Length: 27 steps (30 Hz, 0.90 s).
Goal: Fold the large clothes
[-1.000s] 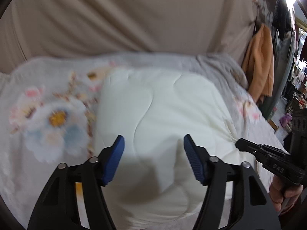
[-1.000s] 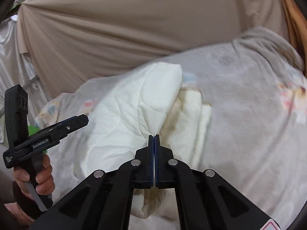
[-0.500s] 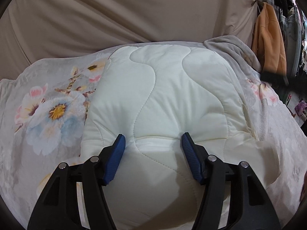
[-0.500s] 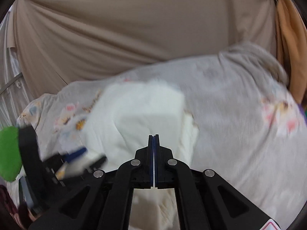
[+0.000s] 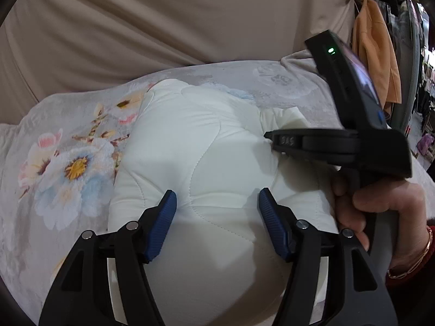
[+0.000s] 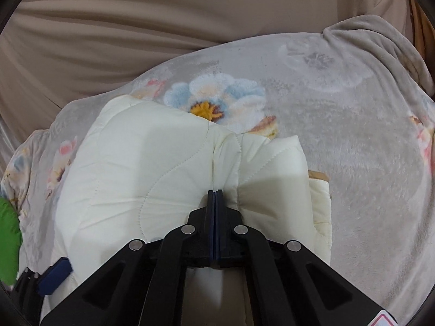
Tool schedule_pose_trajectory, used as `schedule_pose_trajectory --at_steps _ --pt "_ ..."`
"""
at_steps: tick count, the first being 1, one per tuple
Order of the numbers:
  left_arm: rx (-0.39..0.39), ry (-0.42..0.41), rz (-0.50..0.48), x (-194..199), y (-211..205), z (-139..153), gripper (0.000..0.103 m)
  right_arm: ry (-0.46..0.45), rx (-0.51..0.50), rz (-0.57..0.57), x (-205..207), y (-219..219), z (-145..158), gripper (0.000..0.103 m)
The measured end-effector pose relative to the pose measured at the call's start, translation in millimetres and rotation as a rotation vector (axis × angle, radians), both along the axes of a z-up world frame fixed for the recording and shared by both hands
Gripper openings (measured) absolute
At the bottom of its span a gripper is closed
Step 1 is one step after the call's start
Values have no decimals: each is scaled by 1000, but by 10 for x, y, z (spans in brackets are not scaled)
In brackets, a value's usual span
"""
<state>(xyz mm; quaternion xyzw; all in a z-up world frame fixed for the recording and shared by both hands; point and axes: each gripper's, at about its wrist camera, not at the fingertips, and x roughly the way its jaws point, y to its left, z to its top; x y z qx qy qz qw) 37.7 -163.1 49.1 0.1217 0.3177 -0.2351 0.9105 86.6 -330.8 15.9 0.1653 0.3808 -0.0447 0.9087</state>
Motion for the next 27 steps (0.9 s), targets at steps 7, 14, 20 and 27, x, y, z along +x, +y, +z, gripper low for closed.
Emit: schedule_pose_trajectory --at_steps 7,14,20,27 --pt "26 1 13 3 -18 -4 61 -9 -35 -8 20 65 27 0" --pt "-28 33 25 -127 391 341 62 -75 -84 81 -897 332 726 6" --pt "-19 109 37 -221 554 124 67 51 -107 137 -1362 518 329 1" --pt "45 61 51 -340 448 -22 68 57 -29 111 -1366 441 -95 0"
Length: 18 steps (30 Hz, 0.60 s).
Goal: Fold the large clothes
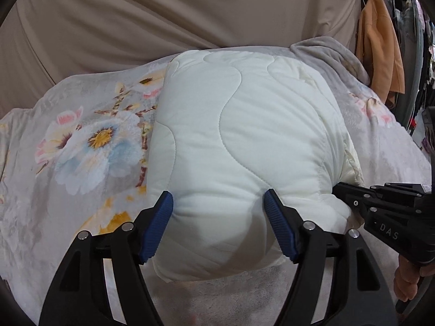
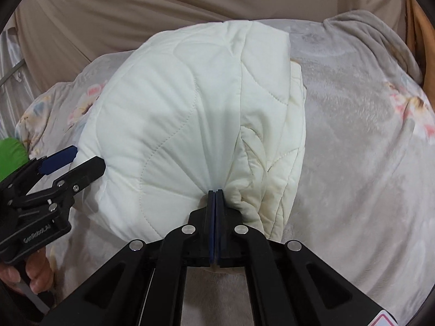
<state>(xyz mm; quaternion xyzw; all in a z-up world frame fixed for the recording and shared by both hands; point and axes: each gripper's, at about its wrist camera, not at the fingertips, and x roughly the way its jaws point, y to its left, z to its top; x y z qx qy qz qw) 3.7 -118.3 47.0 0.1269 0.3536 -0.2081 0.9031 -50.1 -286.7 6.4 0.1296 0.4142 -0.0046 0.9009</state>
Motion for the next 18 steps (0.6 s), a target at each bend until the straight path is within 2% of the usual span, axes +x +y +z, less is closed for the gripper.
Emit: schedule_pose_trajectory --at_steps 4,6,10,12,14,16,18 --pt "10 -16 19 -15 -18 -25 68 -10 2 -13 -23 13 6 0" --pt "10 -14 25 -15 -13 -19 68 -16 14 -34 -101 18 129 0" --pt "-3 -2 30 -7 31 -9 68 -55 -40 -44 -321 115 373 1" --pt "-1 -4 29 -15 34 -18 68 -24 -51 -44 -327 136 280 1" --pt "3 -5 25 -24 27 -22 68 22 -42 -43 -258 120 56 0" --pt "15 -12 20 -45 9 -38 69 26 -25 -46 -230 84 -92 0" --pt "21 -19 25 -58 -5 -56 69 24 -2 -54 -244 58 -88 0"
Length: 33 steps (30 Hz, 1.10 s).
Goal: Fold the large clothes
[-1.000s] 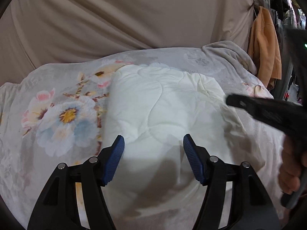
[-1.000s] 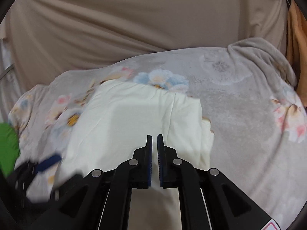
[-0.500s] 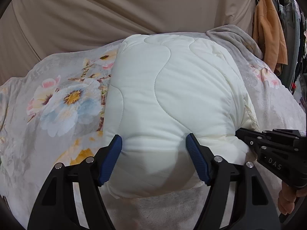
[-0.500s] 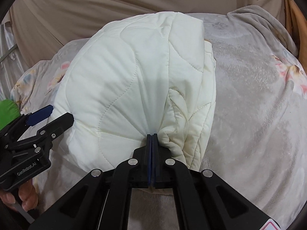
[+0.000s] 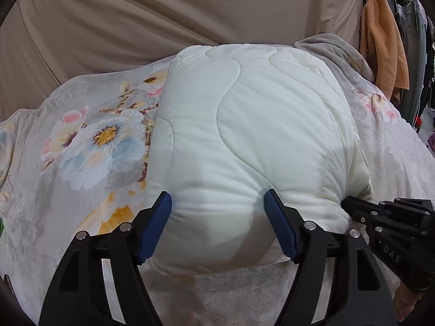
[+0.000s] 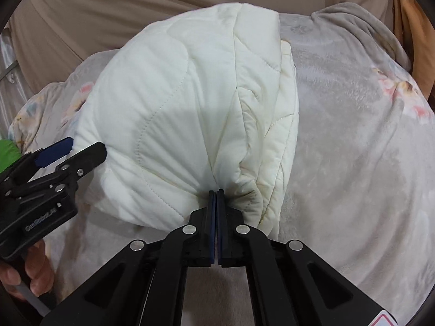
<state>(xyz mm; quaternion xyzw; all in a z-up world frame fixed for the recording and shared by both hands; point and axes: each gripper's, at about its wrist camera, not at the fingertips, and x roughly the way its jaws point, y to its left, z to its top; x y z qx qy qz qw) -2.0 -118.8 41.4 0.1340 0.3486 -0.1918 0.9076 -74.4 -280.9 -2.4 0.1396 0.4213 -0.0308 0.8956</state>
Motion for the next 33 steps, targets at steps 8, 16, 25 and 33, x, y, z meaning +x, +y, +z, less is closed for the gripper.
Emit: schedule_pose_trajectory --at_steps 8,16,25,33 --pt "-147 77 8 22 311 171 72 -153 138 -62 -395 -339 447 24" --pt "-253 69 81 28 828 339 83 -116 238 -53 -249 -416 241 53" --pt "-85 117 -33 -119 629 -146 90 -66 295 -34 18 -486 217 43" --pt "-142 166 101 166 876 -221 69 -376 260 114 -362 -240 1265 15"
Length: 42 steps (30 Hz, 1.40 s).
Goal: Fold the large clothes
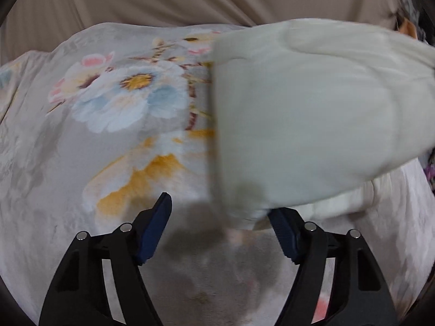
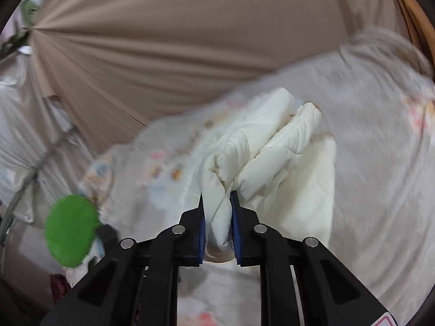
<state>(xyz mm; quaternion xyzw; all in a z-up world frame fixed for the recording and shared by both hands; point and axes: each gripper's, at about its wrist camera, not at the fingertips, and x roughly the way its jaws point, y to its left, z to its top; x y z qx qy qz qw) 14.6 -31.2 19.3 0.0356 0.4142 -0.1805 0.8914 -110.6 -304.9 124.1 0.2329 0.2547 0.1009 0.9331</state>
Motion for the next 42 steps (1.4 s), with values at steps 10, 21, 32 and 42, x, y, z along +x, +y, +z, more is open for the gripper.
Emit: schedule_pose_trajectory --at_steps 10,21,32,42 --pt "47 42 -26 15 -72 -140 67 326 -6 -144 99 -360 -1282 15" --pt "-52 -158 -87 -148 -59 811 72 293 10 -140 -24 -413 -1184 31" --pt "14 -112 -157 223 -906 495 74 183 58 -157 277 -754 -621 50" --pt "11 -126 -141 179 -862 497 74 112 61 -103 704 -658 -558 8"
